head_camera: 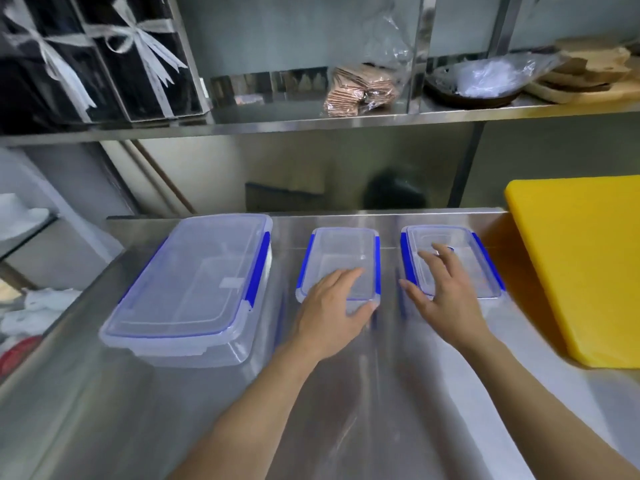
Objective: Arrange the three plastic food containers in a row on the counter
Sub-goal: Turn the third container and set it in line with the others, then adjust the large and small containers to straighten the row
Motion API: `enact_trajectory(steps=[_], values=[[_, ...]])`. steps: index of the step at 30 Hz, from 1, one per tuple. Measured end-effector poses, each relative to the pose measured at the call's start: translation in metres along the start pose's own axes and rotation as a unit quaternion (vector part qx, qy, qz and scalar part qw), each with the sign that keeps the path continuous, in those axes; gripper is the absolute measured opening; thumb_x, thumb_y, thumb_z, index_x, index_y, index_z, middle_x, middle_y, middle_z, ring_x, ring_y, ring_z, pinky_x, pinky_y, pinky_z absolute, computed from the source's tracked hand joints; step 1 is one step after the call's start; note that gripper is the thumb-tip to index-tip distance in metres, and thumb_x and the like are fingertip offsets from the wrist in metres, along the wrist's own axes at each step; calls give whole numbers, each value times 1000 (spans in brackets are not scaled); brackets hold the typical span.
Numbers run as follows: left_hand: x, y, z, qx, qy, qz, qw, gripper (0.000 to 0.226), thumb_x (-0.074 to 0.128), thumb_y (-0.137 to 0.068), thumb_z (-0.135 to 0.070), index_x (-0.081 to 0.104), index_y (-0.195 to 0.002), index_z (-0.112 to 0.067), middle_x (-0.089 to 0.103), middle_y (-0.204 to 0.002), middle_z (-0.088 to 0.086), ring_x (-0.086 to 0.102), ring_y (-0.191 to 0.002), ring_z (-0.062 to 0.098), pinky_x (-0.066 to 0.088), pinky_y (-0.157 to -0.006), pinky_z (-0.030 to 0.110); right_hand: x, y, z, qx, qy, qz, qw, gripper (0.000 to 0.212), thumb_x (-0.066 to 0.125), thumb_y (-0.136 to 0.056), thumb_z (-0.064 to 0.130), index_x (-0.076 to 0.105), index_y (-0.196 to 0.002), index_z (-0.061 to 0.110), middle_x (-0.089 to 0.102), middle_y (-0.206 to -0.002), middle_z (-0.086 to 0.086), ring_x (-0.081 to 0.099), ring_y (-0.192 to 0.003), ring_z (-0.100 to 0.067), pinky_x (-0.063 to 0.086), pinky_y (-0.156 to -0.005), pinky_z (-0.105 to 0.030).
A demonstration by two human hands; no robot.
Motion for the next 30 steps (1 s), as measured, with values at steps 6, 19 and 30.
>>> enact_trajectory(steps=[6, 19, 30], values=[[-96, 35, 54, -70, -96, -138, 983, 59, 54, -85, -47, 40, -136, -21, 42, -144, 1, 36, -132, 19, 29, -107, 34, 45, 11, 85, -33, -83, 66, 994, 63, 56, -83, 46, 34, -136, 18, 33, -147, -4, 38, -130, -23, 40, -103, -42], [-200, 113, 226, -336, -145, -164, 916, 81, 46, -81, -63, 17, -144, -22, 16, -155, 13, 15, -142, 30, 13, -114, 45, 166, 52, 214, 72, -259, 220, 938, 83, 59, -75, 58, 17, -141, 29, 32, -146, 1, 34, -133, -19, 28, -105, -30], [-201, 122, 260, -319, 130, -198, 917, 70, 72, -70, -46, 44, -129, -21, 43, -120, 8, 47, -111, 24, 43, -91, 37, 196, 56, 239, 92, -175, 197, 960, 91, 63, -75, 52, 17, -142, 12, 23, -148, -11, 39, -130, -26, 37, -106, -40]])
Point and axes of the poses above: each hand's wrist, its own y-axis away from the middle knuckle, its own x-axis out of the palm, z = x × y, the point moved 5 cm from there along -y, towards the middle knuckle
